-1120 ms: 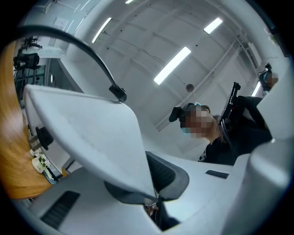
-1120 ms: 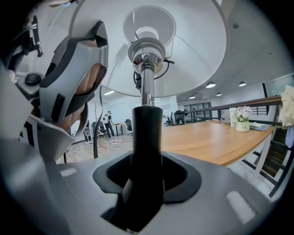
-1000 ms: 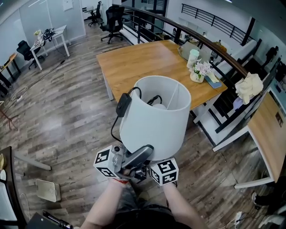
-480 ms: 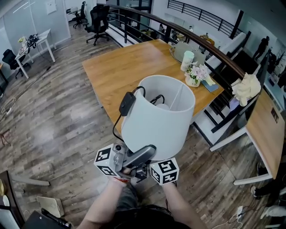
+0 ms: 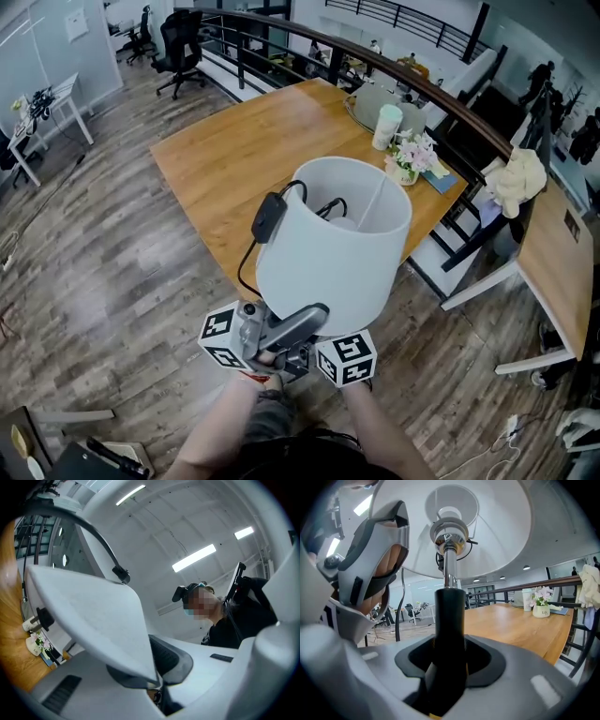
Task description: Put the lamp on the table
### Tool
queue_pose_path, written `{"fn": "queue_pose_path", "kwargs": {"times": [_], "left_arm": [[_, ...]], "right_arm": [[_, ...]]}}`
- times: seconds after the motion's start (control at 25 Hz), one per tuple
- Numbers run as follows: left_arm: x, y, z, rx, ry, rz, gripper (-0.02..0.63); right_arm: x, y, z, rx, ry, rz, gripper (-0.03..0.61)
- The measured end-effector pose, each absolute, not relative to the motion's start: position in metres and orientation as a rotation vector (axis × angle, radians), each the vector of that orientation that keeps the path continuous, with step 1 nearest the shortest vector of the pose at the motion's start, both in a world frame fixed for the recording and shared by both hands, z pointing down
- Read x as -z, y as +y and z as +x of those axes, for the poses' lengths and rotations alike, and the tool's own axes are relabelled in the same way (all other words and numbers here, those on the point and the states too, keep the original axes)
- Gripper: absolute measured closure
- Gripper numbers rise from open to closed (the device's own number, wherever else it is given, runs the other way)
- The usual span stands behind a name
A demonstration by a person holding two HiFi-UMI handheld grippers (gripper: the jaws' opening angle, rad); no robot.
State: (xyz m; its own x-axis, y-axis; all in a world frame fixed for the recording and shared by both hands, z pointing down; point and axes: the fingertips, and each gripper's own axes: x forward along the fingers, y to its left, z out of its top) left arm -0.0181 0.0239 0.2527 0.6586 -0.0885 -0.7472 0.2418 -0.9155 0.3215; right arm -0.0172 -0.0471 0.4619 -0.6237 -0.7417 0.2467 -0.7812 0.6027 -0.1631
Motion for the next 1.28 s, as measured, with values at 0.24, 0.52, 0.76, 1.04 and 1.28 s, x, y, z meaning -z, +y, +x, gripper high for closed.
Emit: {"fn": "queue_pose_path", "kwargs": {"times": [0.24,0.52,0.76,1.04,1.28], "left_arm": [[-0.261,-0.013,-0.032,1.123,0.168,2.452,0.612],[-0.271,-0.048,-0.041,1.101,0.213,2.415,0.612],[-0.281,-0.072,-0.044,1.129,0.205,2.379,0.614],[-0.295,-0.110,-0.027,1.101,0.159,2.404,0.614],[-0.303,-0.147,-0.026,1.118,0.095,2.414,0.614]], "right_arm": [[-0.471,-0.080,-0.028,-0.404,-2.643,1.338,0.390],[-0.481,-0.116,-0.035,-0.405,-2.616,1.374,0.391],[-0.489,-0.138,-0.033,-0.365,-2.605,1.352,0.391],[-0.505,-0.176,-0.026,-0.394,-2.632,1.305,0.391],[-0.518,-0.213,-0.027,-0.400,-2.644,1.233,0.391]]}}
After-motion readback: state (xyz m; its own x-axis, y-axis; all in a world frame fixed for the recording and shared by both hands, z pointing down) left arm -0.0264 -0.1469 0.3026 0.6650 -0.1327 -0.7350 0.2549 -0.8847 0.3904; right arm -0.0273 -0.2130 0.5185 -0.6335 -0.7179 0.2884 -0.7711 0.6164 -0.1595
